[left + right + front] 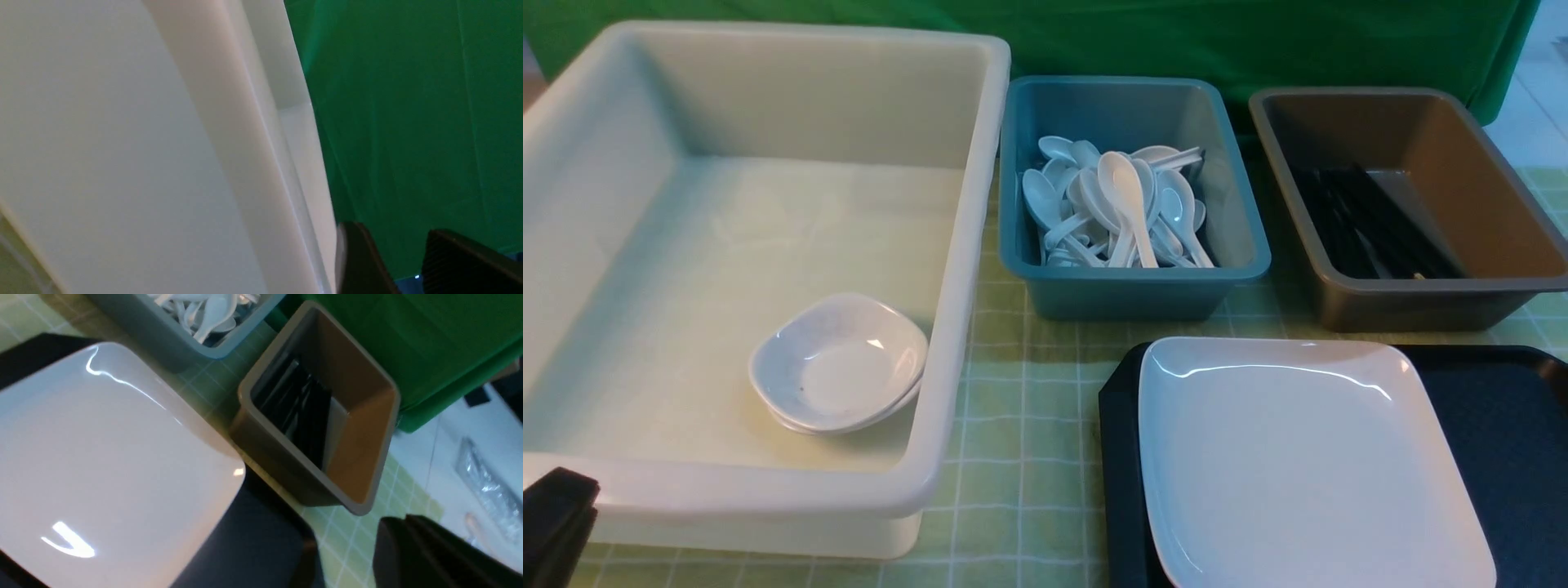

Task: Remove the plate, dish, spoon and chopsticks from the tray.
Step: Use the left arm to grab a plate from the dinner plate

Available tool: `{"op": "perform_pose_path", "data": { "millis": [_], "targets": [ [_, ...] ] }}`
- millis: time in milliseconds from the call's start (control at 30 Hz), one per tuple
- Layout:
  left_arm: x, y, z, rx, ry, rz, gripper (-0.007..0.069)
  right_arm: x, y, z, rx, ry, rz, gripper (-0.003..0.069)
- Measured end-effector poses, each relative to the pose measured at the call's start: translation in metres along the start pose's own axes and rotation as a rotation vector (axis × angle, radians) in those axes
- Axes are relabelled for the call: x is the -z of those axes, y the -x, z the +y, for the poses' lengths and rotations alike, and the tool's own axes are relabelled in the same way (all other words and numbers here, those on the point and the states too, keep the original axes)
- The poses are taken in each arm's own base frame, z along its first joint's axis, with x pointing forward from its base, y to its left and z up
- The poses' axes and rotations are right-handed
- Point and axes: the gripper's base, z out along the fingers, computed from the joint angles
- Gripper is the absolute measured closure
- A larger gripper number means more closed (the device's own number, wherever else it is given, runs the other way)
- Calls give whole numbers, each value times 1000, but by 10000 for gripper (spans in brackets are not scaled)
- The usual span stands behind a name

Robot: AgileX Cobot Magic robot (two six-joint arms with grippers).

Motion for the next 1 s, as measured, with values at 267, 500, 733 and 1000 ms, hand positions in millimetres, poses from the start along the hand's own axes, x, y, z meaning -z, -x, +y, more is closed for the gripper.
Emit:
{"op": "perform_pose_path", "data": {
  "millis": [267, 500, 733, 1000],
  "targets": [
    [16, 9, -79, -226, -145, 79, 590, 1, 2, -2, 126, -4, -5, 659],
    [-15, 17, -170, -612, 102, 540, 638, 1, 2, -2, 170, -5, -5, 659],
    [-105, -1, -176, -599, 139, 1093, 638, 1, 2, -1, 82, 2, -3, 659],
    [-137, -92, -152, -669, 185, 1405, 637, 6, -3, 10, -387, 154, 30, 659]
  ]
}}
